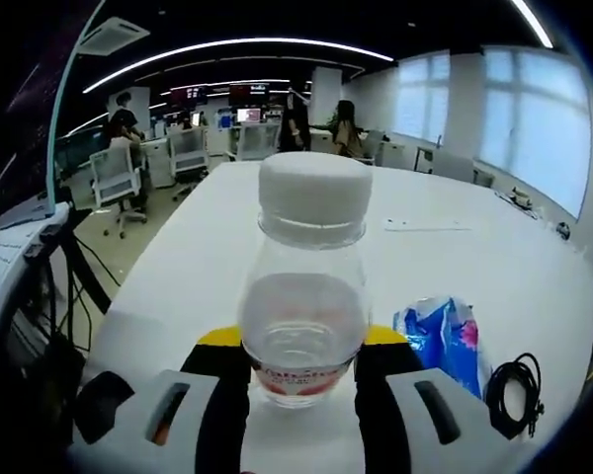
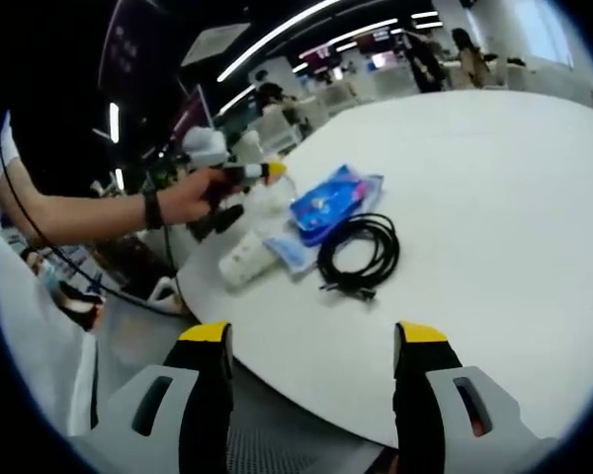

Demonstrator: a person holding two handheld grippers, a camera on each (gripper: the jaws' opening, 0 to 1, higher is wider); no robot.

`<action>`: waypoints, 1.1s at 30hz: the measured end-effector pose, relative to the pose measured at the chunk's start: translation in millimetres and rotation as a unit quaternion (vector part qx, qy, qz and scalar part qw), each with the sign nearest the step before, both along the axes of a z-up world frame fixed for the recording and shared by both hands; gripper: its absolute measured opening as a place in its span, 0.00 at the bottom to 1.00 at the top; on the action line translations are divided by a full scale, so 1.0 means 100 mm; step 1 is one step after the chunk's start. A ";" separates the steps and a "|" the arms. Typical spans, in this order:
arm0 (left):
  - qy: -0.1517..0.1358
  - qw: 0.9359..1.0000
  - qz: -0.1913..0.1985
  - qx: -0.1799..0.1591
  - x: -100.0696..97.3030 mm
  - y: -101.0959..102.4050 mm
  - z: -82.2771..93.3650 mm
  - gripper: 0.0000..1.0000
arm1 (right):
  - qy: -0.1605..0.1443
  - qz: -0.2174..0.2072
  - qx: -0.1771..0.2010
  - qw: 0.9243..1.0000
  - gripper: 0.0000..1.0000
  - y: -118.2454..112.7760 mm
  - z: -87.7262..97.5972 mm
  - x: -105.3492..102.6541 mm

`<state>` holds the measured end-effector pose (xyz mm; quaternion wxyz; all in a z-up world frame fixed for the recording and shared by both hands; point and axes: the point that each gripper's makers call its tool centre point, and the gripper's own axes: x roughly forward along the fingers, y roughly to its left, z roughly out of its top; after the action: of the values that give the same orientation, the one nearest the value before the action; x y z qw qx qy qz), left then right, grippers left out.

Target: Arrange the tabletop items into an orderly group along one side of the table until the central work area is clear of visible clutter.

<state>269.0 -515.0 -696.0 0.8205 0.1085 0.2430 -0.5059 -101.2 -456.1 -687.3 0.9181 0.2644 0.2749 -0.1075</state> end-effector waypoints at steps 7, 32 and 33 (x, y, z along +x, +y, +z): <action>0.015 1.000 0.005 -0.003 0.00 0.00 -0.01 0.41 | -0.001 -0.001 0.001 1.000 0.65 0.00 -0.01 0.00; 0.024 0.999 -0.027 -0.030 -0.14 0.22 0.30 0.47 | -0.019 0.009 0.000 1.000 0.65 0.00 0.04 0.18; 0.023 0.999 -0.028 -0.030 -0.15 0.24 0.32 0.47 | -0.020 0.009 -0.001 1.000 0.65 0.01 0.04 0.19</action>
<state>253.5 -490.7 -664.4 0.8031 0.0789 0.2438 -0.5379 -82.5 -455.6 -683.2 0.9247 0.2633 0.2586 -0.0937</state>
